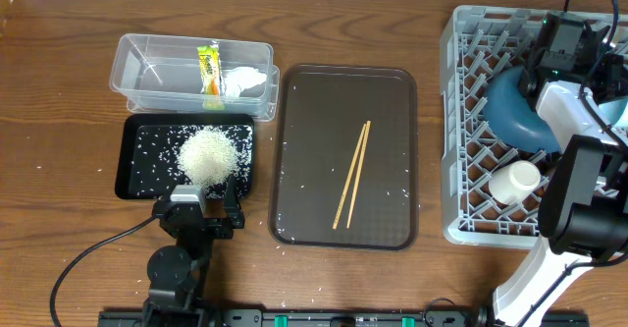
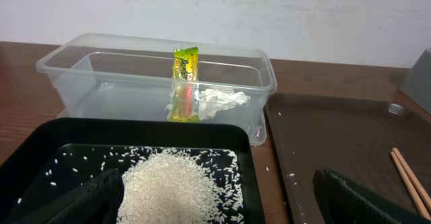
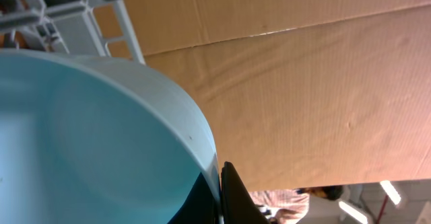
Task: Sort waste into correct bins and load items into the dishwasher rack
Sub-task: 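Grasp one wooden chopstick on the brown tray with the right gripper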
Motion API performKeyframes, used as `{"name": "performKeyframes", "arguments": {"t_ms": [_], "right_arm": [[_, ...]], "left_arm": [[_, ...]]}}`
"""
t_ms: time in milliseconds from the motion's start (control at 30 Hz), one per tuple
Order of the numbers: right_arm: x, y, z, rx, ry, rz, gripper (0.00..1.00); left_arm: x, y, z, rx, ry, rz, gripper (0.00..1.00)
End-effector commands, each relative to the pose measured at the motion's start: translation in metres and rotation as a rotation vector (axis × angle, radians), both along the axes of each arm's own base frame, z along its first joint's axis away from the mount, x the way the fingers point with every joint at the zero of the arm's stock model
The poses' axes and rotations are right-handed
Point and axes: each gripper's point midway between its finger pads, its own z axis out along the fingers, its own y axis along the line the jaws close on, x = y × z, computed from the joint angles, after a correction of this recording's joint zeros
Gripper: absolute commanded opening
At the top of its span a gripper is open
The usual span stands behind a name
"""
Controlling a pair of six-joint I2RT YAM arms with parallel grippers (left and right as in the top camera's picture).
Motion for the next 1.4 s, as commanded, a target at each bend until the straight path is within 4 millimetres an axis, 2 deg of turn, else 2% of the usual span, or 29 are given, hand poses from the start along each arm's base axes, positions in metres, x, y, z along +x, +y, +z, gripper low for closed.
{"name": "performKeyframes", "arguments": {"t_ms": [0, 233, 300, 367, 433, 567, 600, 733, 900, 1133, 1233, 1300, 1367], "right_arm": [[0.001, 0.007, 0.002, -0.001, 0.016, 0.011, 0.01], [-0.003, 0.007, -0.008, 0.013, 0.062, 0.018, 0.03], [-0.003, 0.008, -0.013, 0.026, 0.08, 0.03, 0.14], [-0.003, 0.008, -0.015, 0.032, 0.085, 0.036, 0.17], [0.0, 0.01, -0.015, 0.035, 0.077, 0.045, 0.25], [0.016, 0.029, -0.006, 0.018, -0.012, 0.095, 0.54], [0.022, 0.038, -0.003, 0.016, -0.034, 0.119, 0.59], [0.047, 0.077, 0.01, 0.027, -0.082, 0.244, 0.71], [0.071, 0.128, 0.034, 0.072, -0.137, 0.436, 0.72], [0.078, 0.202, 0.066, 0.144, -0.205, 0.667, 0.77], [0.076, 0.248, 0.059, 0.288, -0.213, 0.83, 0.78], [0.07, 0.29, 0.039, 0.493, -0.201, 0.966, 0.8], [0.052, 0.338, 0.011, 0.785, -0.183, 1.063, 0.82]], "left_arm": [[0.0, 0.002, -0.016, 0.0, 0.039, 0.012, 0.93], [0.0, 0.002, -0.016, 0.0, 0.039, 0.012, 0.93], [0.0, 0.002, -0.016, 0.0, 0.039, 0.012, 0.93], [0.0, 0.002, -0.016, 0.0, 0.039, 0.012, 0.93], [0.0, 0.002, -0.016, 0.0, 0.039, 0.012, 0.93], [0.0, 0.002, -0.016, 0.0, 0.039, 0.012, 0.93], [0.0, 0.002, -0.016, 0.0, 0.039, 0.012, 0.93], [0.0, 0.002, -0.016, 0.0, 0.039, 0.012, 0.93], [0.0, 0.002, -0.016, 0.0, 0.039, 0.012, 0.93], [0.0, 0.002, -0.016, 0.0, 0.039, 0.012, 0.93], [0.0, 0.002, -0.016, 0.0, 0.039, 0.012, 0.93], [0.0, 0.002, -0.016, 0.0, 0.039, 0.012, 0.93], [0.0, 0.002, -0.016, 0.0, 0.039, 0.012, 0.93]]}}
